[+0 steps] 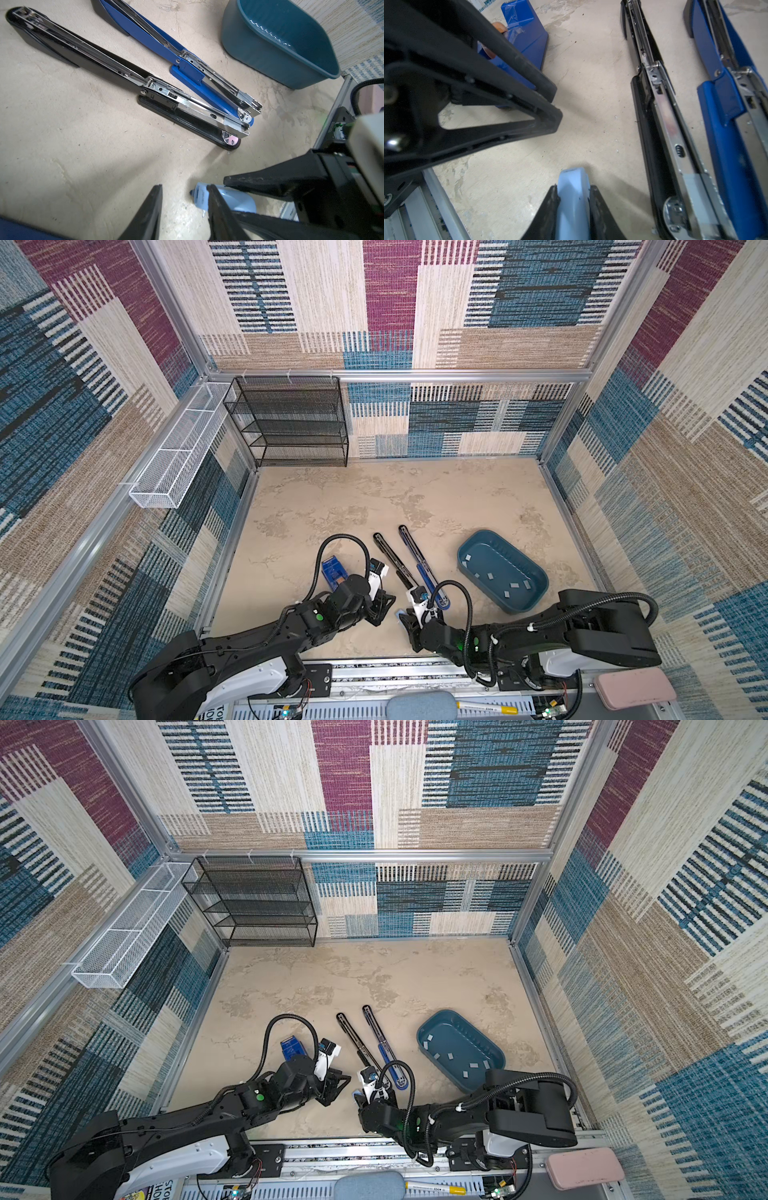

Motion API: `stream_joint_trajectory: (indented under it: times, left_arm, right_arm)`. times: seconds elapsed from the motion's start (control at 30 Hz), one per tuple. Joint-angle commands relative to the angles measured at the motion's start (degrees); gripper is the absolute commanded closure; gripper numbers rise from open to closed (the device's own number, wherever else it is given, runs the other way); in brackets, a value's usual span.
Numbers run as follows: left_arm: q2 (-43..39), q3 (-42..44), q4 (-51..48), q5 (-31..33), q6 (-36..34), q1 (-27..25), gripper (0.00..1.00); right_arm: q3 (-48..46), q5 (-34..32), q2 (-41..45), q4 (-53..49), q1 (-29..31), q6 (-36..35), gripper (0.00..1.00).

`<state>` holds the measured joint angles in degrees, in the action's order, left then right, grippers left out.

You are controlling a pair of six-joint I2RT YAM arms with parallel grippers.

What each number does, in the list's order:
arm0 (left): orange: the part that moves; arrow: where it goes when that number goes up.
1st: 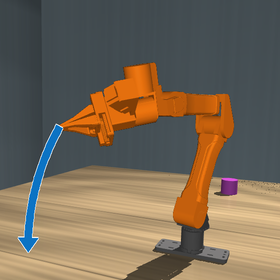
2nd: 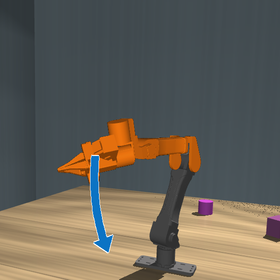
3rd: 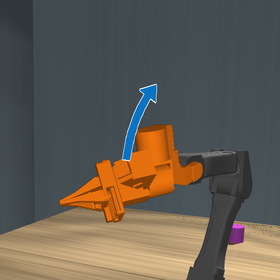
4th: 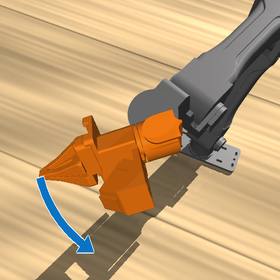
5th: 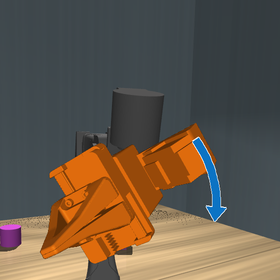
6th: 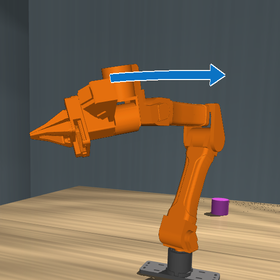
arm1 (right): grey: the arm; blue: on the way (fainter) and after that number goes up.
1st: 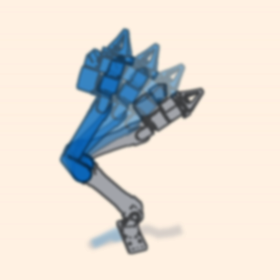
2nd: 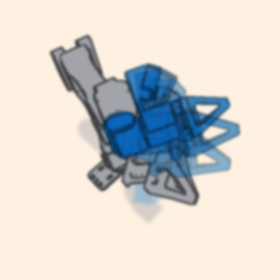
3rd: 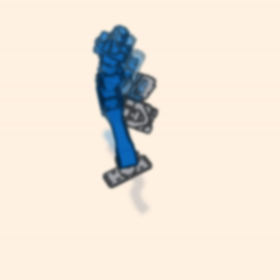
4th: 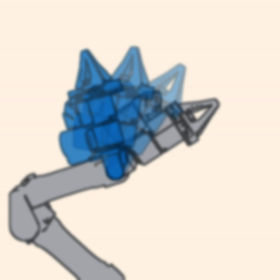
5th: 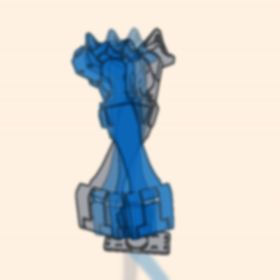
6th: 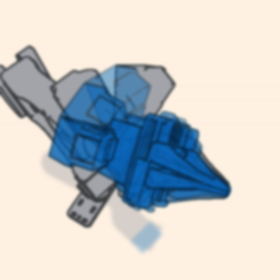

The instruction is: Load the staples into the stapler

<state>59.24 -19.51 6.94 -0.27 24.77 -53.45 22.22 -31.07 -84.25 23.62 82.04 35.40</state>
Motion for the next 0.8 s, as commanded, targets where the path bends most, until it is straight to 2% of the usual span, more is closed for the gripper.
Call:
stream_joint_trajectory:
  times: [0.0, 0.4, 0.77]
  left_arm:
    - [0.12, -0.16, 2.18, 0.00, 0.22, 0.09, 0.59]
    - [0.17, -0.13, 2.20, -0.10, 0.21, 0.04, 0.59]
    - [0.70, 0.00, 2.90, -0.27, 0.29, 0.10, 0.59]
  right_arm:
    - [0.26, -1.01, 1.13, -2.35, 0.14, -0.94, 0.70]
    - [0.01, -0.26, -0.14, -0.68, 1.32, -1.91, 0.68]
    - [-3.31, -2.78, -5.22, 2.47, 2.34, 2.90, 0.78]
